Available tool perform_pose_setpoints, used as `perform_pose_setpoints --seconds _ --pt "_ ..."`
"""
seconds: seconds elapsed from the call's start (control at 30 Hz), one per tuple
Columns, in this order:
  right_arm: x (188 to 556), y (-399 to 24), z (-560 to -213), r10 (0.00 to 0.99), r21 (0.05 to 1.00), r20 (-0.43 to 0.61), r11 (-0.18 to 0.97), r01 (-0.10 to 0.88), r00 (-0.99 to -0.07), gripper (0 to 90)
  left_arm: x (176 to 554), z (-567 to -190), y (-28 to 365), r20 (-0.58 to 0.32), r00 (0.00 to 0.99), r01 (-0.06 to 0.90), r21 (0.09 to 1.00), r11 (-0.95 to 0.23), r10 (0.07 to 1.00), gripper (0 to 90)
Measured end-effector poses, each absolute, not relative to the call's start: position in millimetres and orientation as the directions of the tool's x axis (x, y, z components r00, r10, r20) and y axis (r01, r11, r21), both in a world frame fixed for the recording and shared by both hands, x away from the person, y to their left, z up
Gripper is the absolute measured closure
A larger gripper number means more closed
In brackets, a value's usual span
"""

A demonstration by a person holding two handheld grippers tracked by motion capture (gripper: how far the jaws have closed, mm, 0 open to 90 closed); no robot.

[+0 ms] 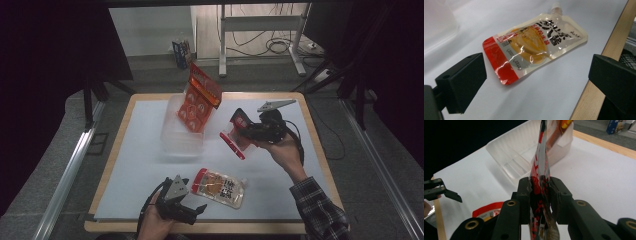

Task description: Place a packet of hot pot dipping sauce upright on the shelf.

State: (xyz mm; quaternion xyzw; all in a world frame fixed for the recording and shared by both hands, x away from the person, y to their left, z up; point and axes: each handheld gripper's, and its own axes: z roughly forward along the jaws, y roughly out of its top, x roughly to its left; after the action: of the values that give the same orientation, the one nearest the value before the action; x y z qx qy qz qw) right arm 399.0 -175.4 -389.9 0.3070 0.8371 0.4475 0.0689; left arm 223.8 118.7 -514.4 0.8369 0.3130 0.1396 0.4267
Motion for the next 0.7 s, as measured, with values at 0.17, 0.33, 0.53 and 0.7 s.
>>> perform_pose_setpoints --seconds 0.17,0.33,0.53,0.7 --pt "407 -160 -391 0.552 0.783 0.148 0.441 0.438 -0.821 70.2 224 -516 122 -0.015 0.754 0.403 0.8 -0.444 0.657 0.0" --pt "414 -148 -395 0.54 0.772 0.148 0.461 0.438 -0.829 70.2 224 -516 124 -0.009 0.747 0.403 0.802 -0.442 0.664 0.0" --pt "423 -134 -397 0.521 0.761 0.138 0.488 0.427 -0.842 70.2 223 -516 129 -0.008 0.738 0.407 0.803 -0.435 0.675 0.0" --pt "429 -124 -399 0.507 0.749 0.133 0.511 0.421 -0.852 70.2 222 -517 132 -0.005 0.726 0.409 0.807 -0.426 0.688 0.0"
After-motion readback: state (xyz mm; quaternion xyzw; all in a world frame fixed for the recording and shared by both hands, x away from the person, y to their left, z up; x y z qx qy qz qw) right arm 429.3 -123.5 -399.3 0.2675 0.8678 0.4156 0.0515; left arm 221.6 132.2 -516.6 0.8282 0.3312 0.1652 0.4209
